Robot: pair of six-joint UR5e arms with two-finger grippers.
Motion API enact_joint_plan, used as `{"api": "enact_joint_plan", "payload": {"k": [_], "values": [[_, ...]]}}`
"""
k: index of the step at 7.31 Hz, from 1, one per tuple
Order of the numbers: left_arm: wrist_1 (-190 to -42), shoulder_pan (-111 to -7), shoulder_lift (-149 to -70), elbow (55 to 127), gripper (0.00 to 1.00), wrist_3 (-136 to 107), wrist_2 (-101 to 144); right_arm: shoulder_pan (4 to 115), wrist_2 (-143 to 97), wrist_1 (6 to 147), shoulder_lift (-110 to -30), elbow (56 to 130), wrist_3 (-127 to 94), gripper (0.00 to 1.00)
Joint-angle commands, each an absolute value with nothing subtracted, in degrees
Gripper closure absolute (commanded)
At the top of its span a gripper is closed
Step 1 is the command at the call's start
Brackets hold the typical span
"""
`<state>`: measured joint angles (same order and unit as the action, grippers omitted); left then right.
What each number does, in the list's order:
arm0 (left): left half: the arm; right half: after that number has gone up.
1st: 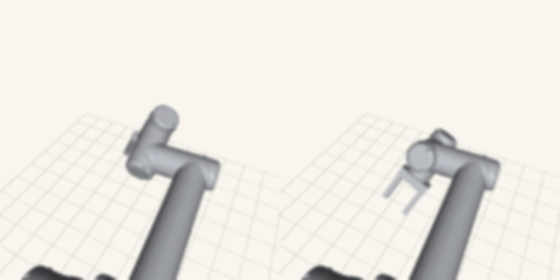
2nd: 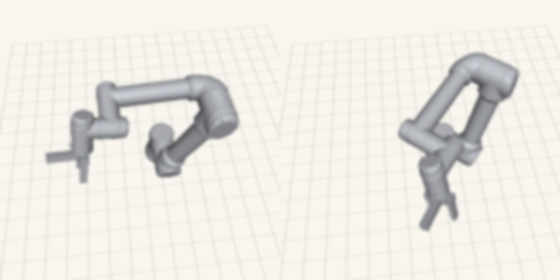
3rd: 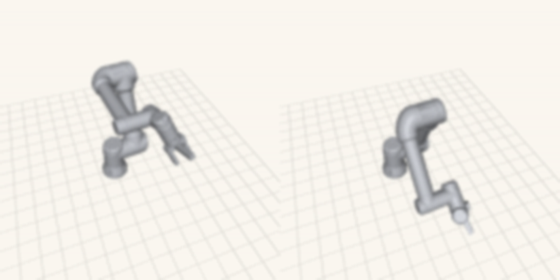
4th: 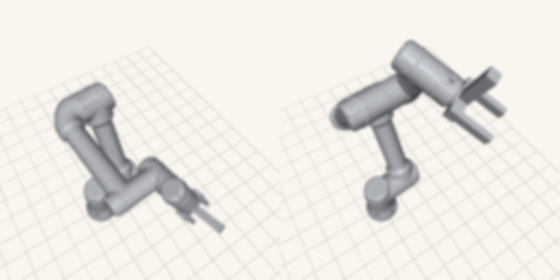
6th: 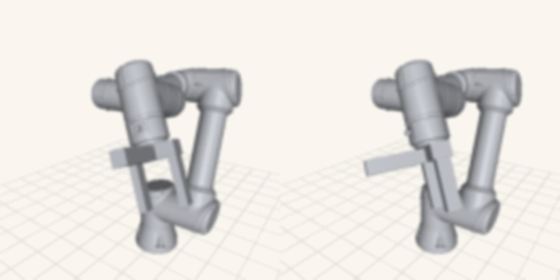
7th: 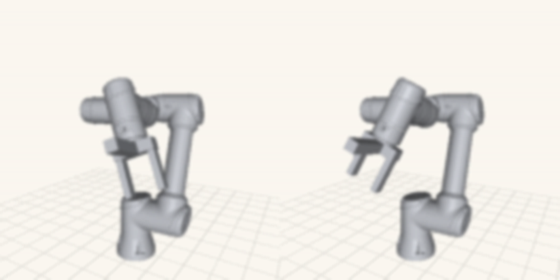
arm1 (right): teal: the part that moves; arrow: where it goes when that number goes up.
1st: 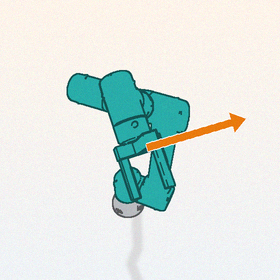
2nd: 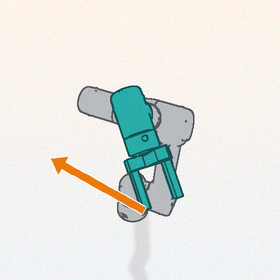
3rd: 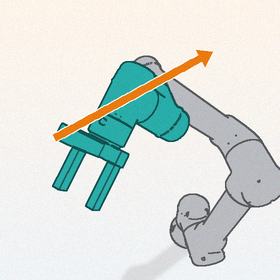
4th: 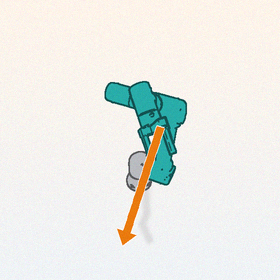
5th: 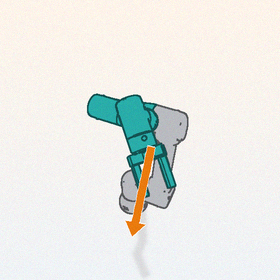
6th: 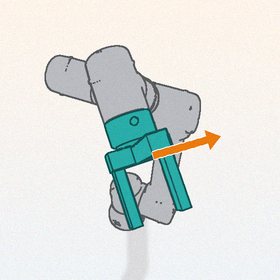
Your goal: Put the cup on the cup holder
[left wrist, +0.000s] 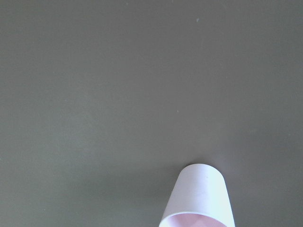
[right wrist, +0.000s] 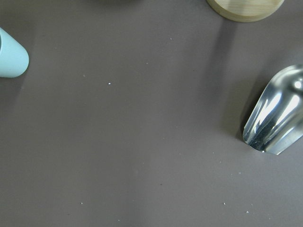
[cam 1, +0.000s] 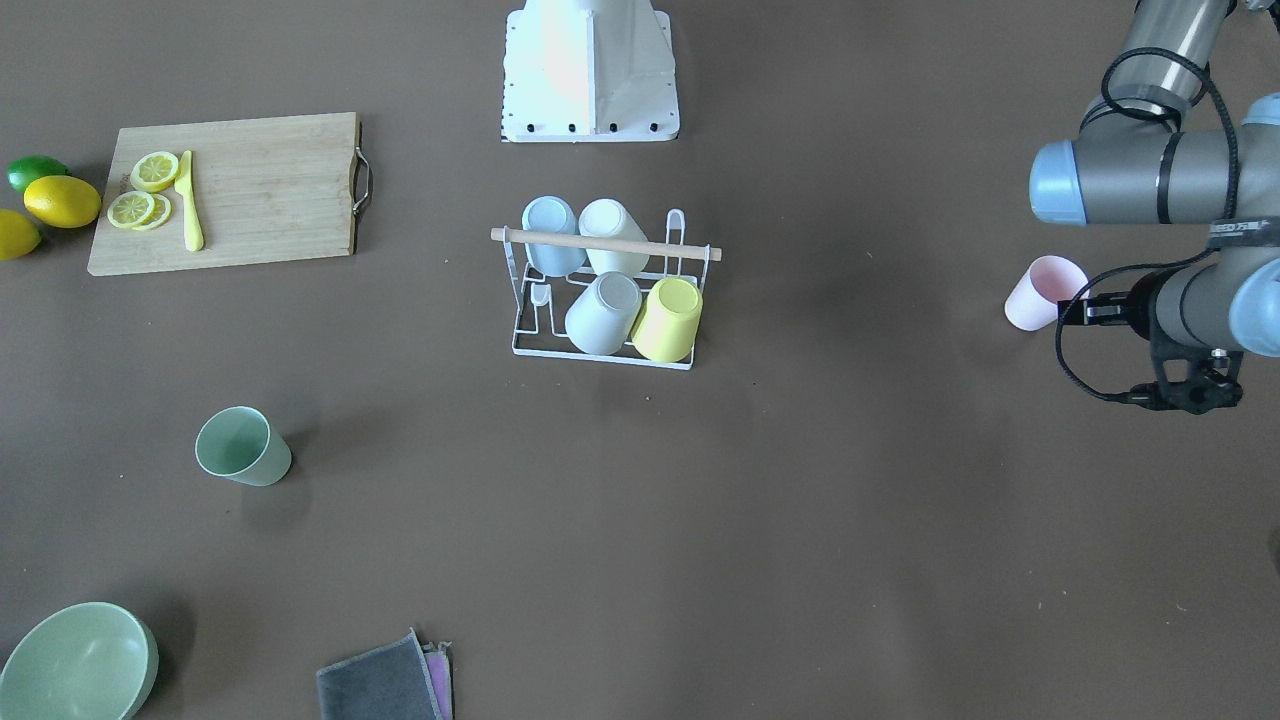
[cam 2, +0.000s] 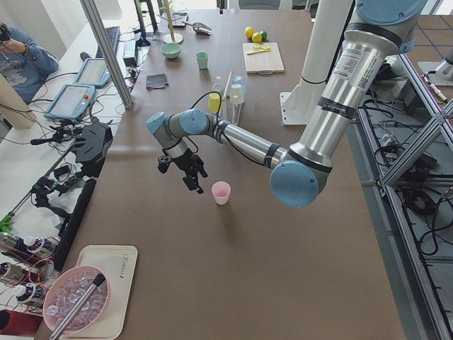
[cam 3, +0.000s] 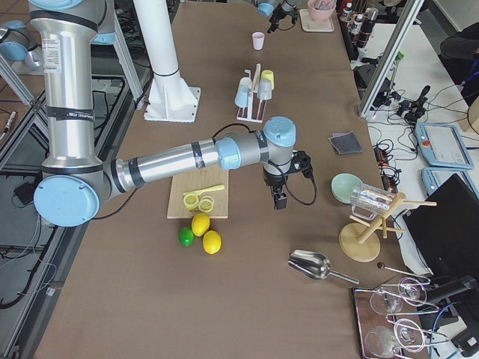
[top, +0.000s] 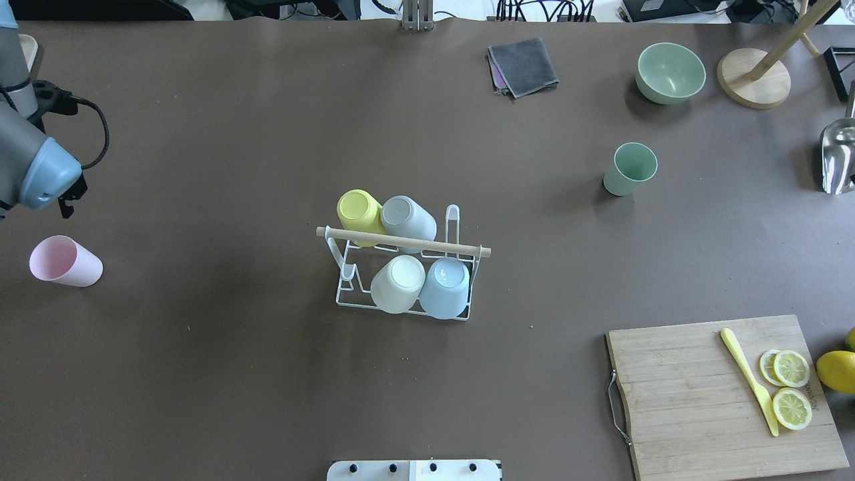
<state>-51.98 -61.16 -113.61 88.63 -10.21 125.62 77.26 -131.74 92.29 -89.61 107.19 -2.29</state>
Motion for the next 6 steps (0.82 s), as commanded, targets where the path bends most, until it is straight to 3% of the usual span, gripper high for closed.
{"api": "enact_joint_plan", "payload": {"k": [1, 3, 6], "values": [[-47.6, -57.9, -114.4, 89.6, 0.01, -10.0, 125.0, 71.3, -129.7, 101.1, -82.5, 106.4, -2.5, 0.0], [-46.4, -57.7, -115.4, 89.7, 0.01, -0.2, 124.7, 69.0, -129.4, 109.5, -70.9, 99.5, -2.6, 0.0], [-39.8, -58.5, -114.9, 92.6, 0.01, 15.1, 124.3, 67.9, -129.4, 108.6, -62.3, 90.5, -6.2, 0.0]]}}
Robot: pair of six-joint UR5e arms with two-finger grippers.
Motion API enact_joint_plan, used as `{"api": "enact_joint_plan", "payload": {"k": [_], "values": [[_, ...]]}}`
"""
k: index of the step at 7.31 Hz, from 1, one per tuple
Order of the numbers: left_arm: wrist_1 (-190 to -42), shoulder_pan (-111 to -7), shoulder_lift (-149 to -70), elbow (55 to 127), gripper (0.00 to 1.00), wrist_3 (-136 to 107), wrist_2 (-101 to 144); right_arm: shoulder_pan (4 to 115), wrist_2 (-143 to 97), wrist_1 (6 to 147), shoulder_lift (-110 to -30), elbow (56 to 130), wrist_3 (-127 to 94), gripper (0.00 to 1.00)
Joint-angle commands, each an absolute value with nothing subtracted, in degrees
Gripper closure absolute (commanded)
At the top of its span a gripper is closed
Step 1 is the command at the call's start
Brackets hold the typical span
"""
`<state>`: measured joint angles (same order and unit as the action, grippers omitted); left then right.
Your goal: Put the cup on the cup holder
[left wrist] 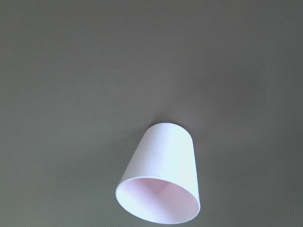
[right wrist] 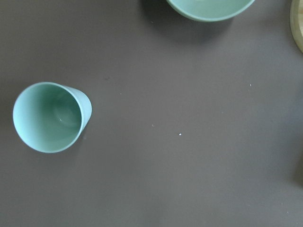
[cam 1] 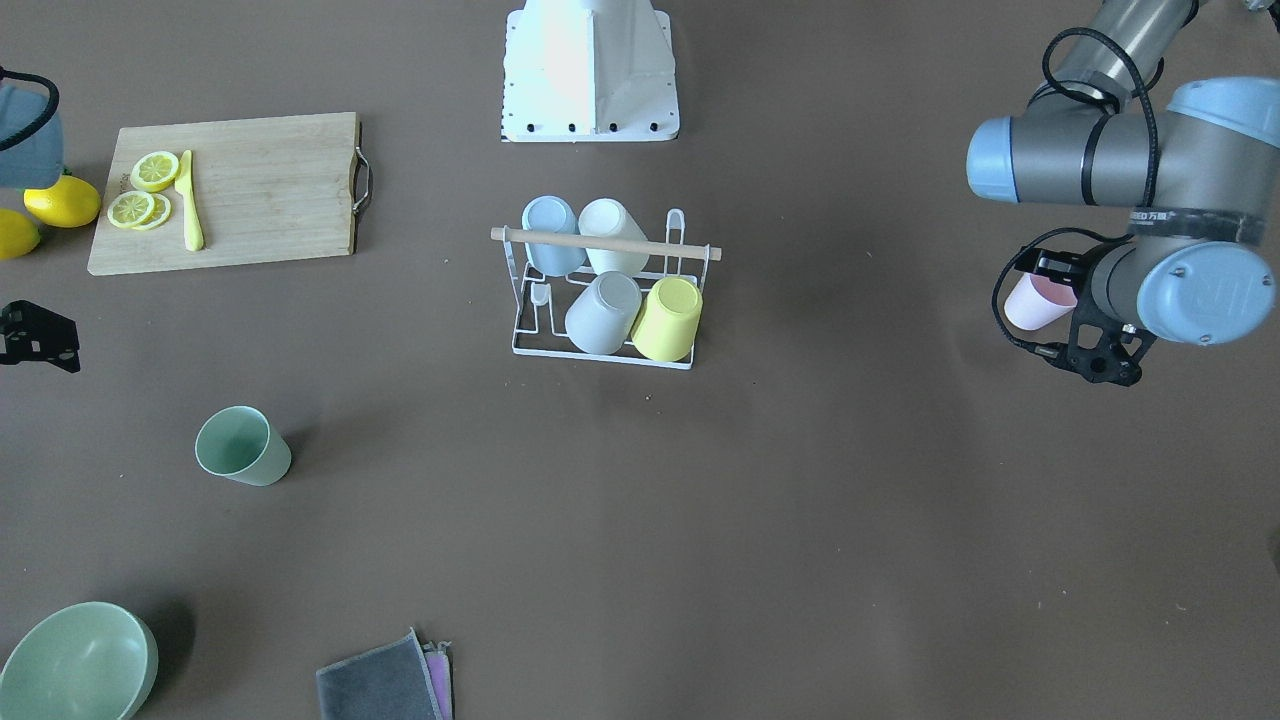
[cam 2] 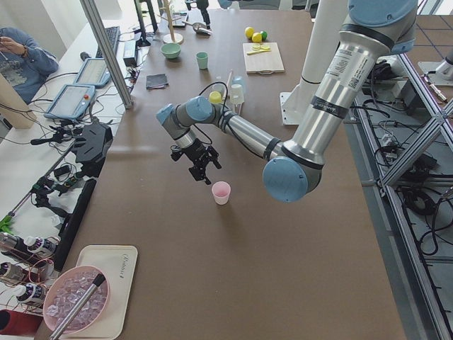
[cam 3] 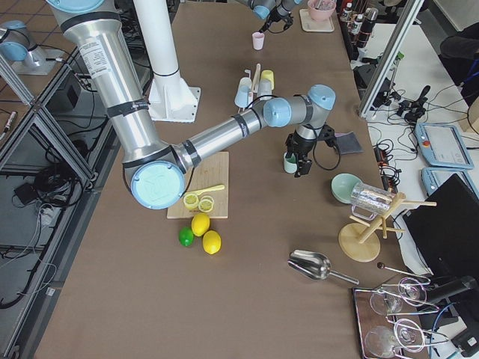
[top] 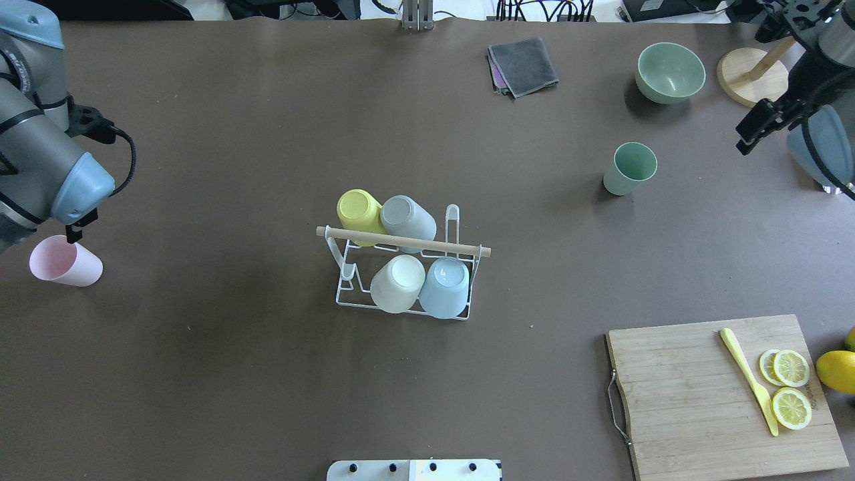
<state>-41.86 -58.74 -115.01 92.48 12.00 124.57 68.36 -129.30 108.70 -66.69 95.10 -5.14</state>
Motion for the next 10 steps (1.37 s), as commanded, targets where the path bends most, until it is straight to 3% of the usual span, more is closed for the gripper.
{"api": "enact_joint_plan", "payload": {"k": [1, 6, 10], "values": [[-37.3, -57.8, -115.0, 90.5, 0.01, 15.4, 121.3, 67.9, -129.8, 108.0, -56.7, 83.6, -6.1, 0.0], [-40.9, -52.7, -121.4, 77.7, 0.01, 25.9, 114.2, 67.1, -129.9, 103.0, -39.5, 58.3, -5.9, 0.0], [-41.5, -52.5, -124.8, 73.6, 0.01, 25.5, 111.4, 60.7, -130.2, 103.0, -35.8, 50.3, -5.7, 0.0]]}}
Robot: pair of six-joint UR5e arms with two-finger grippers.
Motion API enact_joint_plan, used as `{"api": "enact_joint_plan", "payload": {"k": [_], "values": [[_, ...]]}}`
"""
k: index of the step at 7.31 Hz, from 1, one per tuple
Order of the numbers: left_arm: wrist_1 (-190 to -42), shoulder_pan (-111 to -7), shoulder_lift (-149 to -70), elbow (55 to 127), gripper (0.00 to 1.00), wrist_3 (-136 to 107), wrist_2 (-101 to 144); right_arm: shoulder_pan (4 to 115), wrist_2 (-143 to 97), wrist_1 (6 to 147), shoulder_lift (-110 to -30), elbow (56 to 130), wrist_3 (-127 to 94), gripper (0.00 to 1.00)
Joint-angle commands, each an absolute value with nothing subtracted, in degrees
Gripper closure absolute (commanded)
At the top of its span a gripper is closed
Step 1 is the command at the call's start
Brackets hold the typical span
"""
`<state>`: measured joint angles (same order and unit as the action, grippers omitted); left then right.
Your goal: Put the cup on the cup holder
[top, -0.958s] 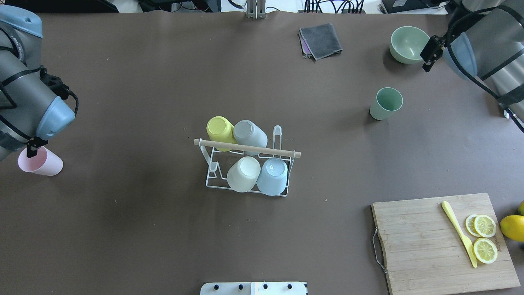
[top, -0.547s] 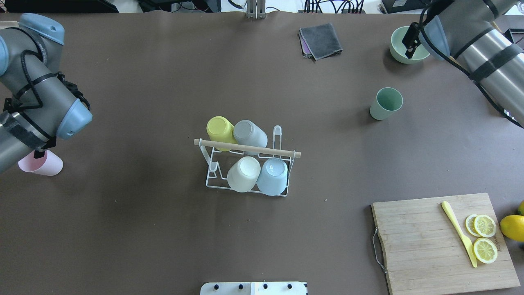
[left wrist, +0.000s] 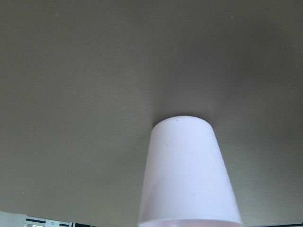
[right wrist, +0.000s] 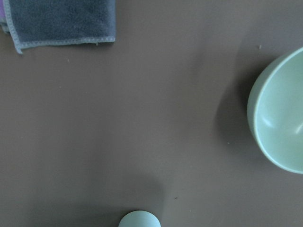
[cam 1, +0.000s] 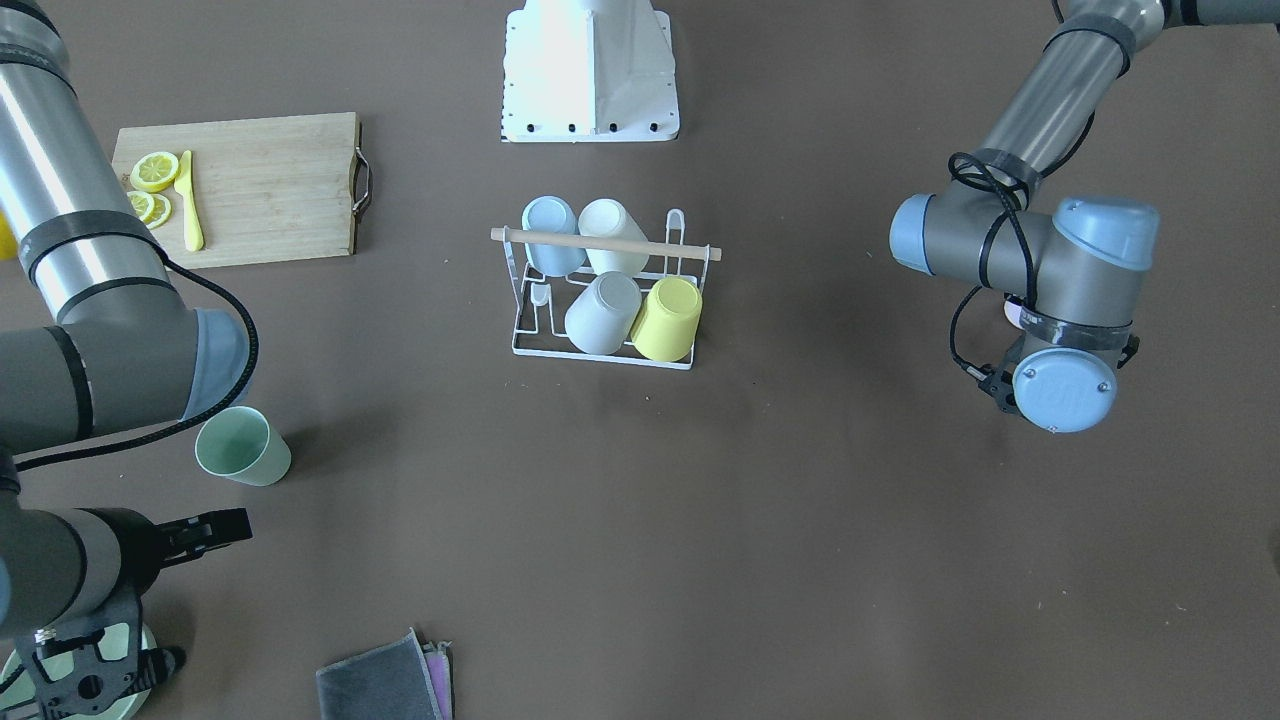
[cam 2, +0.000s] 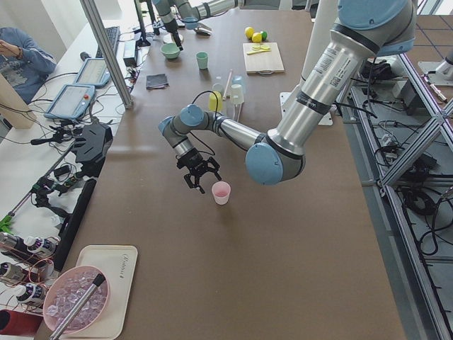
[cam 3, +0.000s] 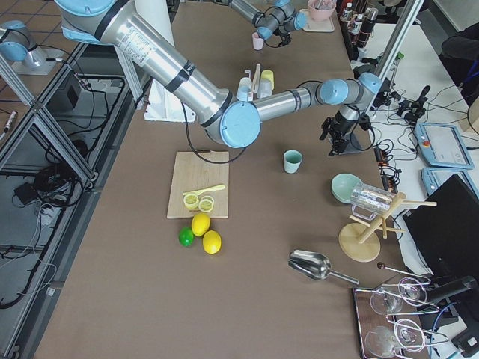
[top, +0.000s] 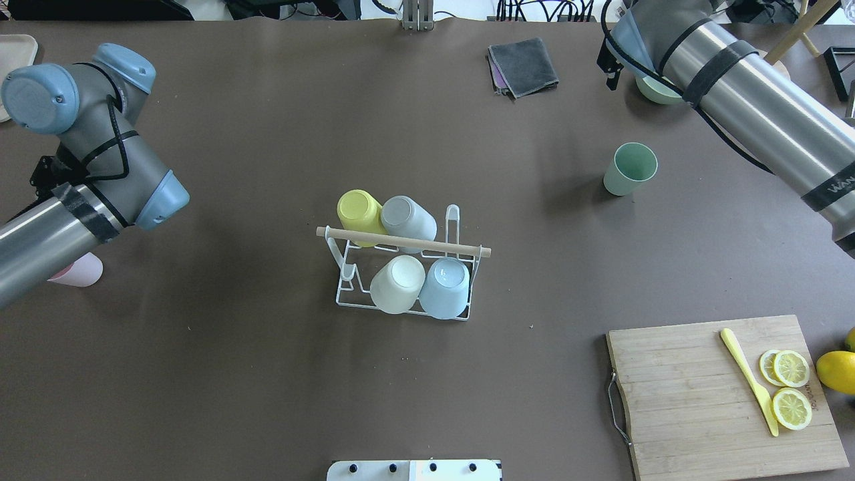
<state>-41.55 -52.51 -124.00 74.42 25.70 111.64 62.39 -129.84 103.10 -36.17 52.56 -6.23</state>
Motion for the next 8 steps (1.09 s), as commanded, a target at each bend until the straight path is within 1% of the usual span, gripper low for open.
{"api": "enact_joint_plan", "payload": {"k": [1, 2, 3, 4, 7, 8], "values": [[-41.7, -52.5, -124.9, 73.4, 0.01, 25.4, 113.2, 60.1, -131.6, 104.0, -34.6, 47.7, -4.9, 0.0], [-42.0, -52.0, -124.9, 73.0, 0.01, 25.4, 114.2, 59.4, -131.6, 108.2, -32.6, 45.5, -3.2, 0.0], [-42.1, -51.8, -124.9, 72.1, 0.02, 25.0, 114.4, 59.4, -131.2, 109.8, -30.0, 41.4, 1.8, 0.0], [-42.8, -51.5, -125.0, 71.8, 0.02, 24.4, 114.3, 59.3, -131.0, 110.7, -28.8, 38.7, 2.7, 0.0], [-44.5, -49.4, -124.7, 70.6, 0.02, 24.3, 113.6, 58.8, -126.7, 110.7, -25.2, 29.5, 8.1, 0.0], [-44.4, -48.0, -124.5, 70.4, 0.02, 24.4, 111.9, 57.8, -126.2, 110.7, -24.2, 28.1, 7.9, 0.0]]}}
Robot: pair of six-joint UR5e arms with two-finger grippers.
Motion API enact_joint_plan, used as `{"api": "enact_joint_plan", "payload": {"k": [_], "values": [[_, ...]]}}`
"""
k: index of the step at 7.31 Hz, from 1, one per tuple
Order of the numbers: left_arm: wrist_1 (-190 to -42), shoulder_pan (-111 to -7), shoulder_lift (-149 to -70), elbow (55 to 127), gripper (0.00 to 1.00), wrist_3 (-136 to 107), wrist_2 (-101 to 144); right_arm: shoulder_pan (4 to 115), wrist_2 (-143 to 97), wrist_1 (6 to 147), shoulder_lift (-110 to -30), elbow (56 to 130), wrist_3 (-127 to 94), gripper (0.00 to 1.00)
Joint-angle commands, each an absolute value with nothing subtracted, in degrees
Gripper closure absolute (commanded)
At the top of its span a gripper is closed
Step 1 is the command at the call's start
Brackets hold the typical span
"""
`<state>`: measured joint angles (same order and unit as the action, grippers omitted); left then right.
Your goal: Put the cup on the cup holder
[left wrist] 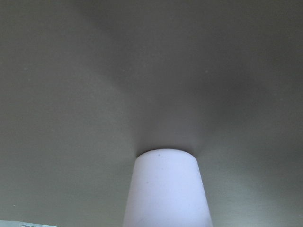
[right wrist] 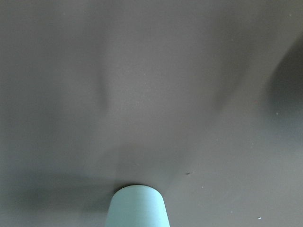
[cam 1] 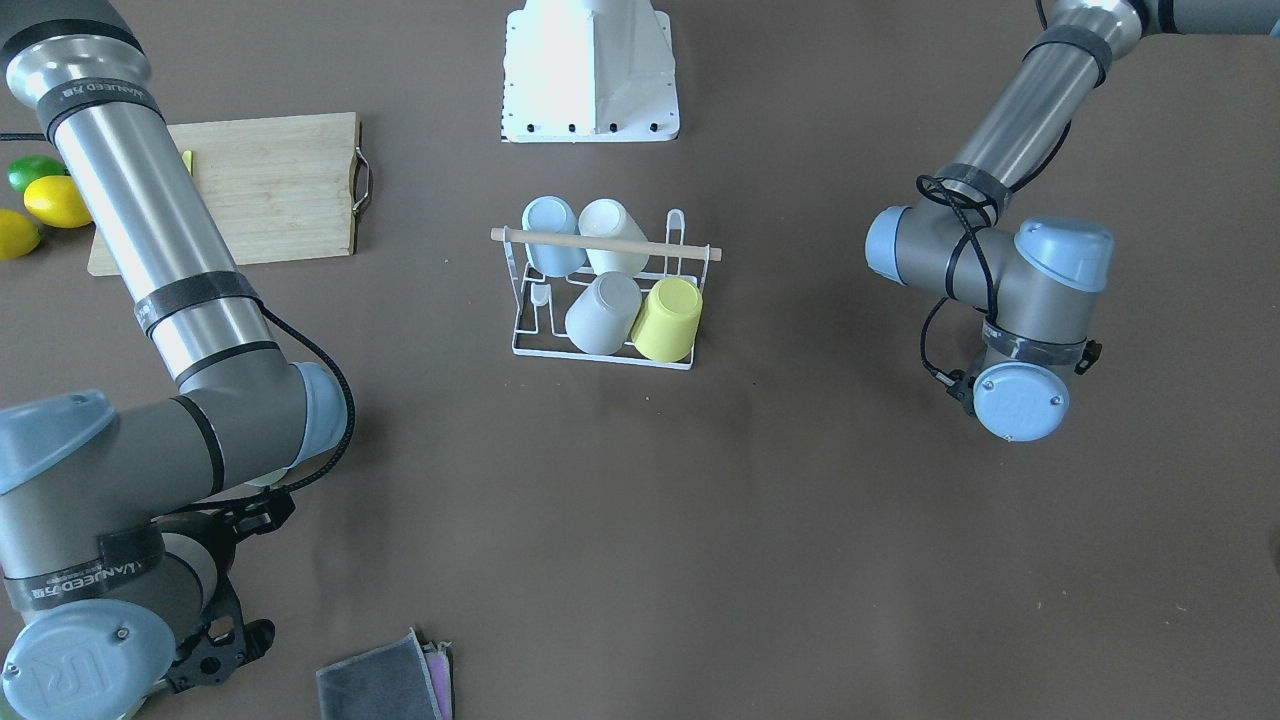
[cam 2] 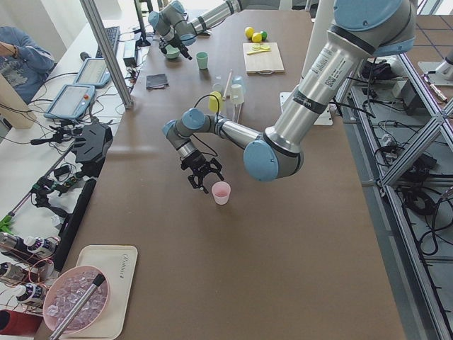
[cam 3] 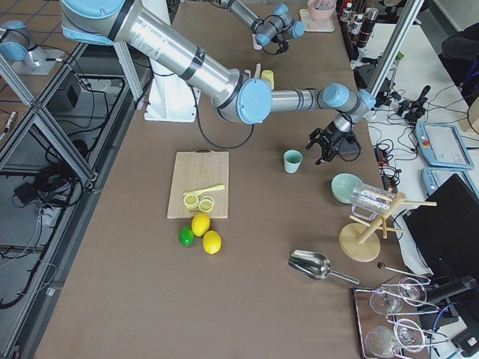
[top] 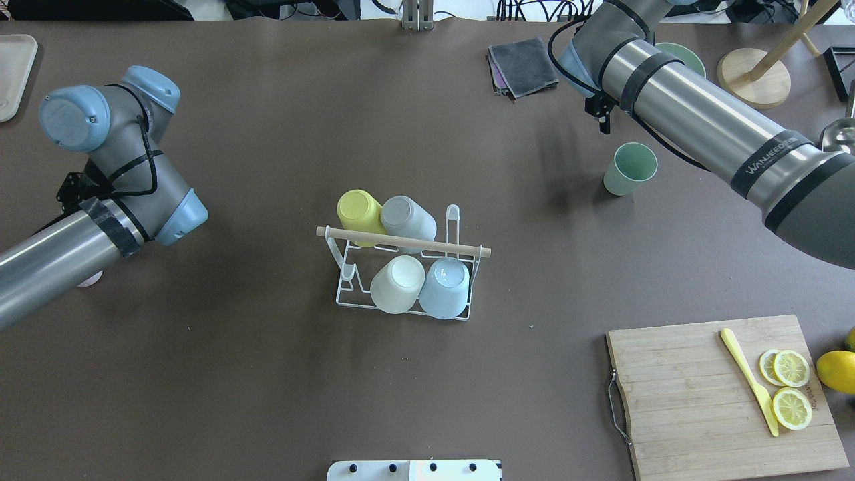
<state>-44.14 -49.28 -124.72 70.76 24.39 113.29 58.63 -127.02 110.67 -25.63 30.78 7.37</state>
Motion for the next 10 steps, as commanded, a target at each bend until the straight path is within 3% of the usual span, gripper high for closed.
{"api": "enact_joint_plan", "payload": {"k": [1, 7, 10], "values": [[-44.3, -47.8, -124.5, 70.0, 0.02, 24.3, 110.4, 57.4, -126.2, 110.6, -22.2, 24.6, 8.1, 0.0], [-43.9, -44.0, -124.0, 65.4, 0.03, 24.3, 107.8, 53.5, -123.9, 110.3, -20.9, 19.3, 8.2, 0.0], [-41.7, -44.1, -124.4, 65.5, 0.11, 24.4, 105.1, 52.7, -122.4, 110.4, -20.8, 17.8, 11.1, 0.0]]}}
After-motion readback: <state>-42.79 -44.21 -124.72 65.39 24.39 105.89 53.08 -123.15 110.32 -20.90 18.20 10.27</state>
